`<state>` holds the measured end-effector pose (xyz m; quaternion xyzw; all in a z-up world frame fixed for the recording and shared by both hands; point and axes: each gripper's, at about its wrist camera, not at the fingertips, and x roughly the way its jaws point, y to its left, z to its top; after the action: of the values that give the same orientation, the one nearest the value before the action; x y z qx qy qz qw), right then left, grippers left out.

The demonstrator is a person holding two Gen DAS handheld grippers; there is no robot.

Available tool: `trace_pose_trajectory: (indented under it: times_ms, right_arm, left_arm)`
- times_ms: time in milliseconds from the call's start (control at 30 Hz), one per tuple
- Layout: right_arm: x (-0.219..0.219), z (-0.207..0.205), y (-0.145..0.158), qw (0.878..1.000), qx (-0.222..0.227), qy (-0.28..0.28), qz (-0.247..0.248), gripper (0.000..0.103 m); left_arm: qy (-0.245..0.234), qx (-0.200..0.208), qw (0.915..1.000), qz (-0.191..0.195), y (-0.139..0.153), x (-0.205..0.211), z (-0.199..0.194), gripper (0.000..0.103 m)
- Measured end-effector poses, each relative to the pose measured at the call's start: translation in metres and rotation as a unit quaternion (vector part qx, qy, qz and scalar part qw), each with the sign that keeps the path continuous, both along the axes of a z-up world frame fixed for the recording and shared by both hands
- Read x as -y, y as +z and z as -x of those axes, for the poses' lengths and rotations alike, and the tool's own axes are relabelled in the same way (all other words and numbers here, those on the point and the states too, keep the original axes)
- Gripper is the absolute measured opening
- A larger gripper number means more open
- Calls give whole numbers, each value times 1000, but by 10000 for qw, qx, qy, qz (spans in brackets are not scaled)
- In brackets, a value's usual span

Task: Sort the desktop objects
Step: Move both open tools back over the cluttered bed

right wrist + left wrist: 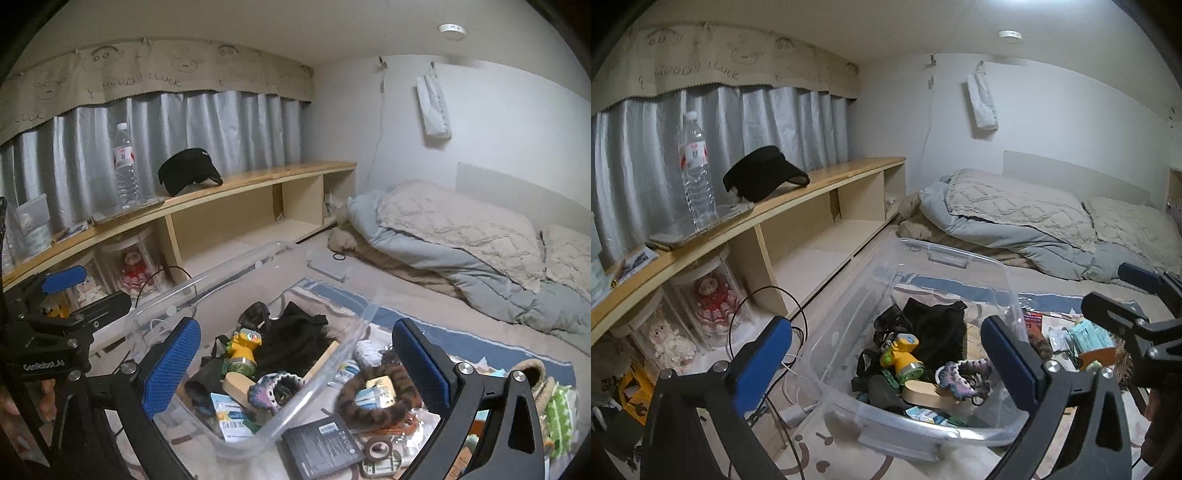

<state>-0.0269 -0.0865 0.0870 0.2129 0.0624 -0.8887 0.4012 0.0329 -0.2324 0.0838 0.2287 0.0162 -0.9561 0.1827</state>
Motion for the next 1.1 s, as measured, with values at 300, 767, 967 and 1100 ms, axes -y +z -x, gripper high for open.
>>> trace_pose_trajectory:
  times_ms: [300,767,967,1100]
  right_arm:
    - [-36,-21,4,9997,-202,-92,-97,103]
    - [-78,-46,-11,9994,-221,-167,-190,103]
    - [-87,-47,-20,9996,-112,-152,-206,103]
    - [-90,-48,-28,9995,-92,-159,-247,103]
  left_arm:
    - [-242,-122,9996,-15,8,-33,-30,103]
    - [-441,-7,9990,-53,-8,-67,-58,103]
    - [-458,186,9987,-157,-24,-70,-61,103]
    - [-437,284,9986,-73,-33,-74,-62,103]
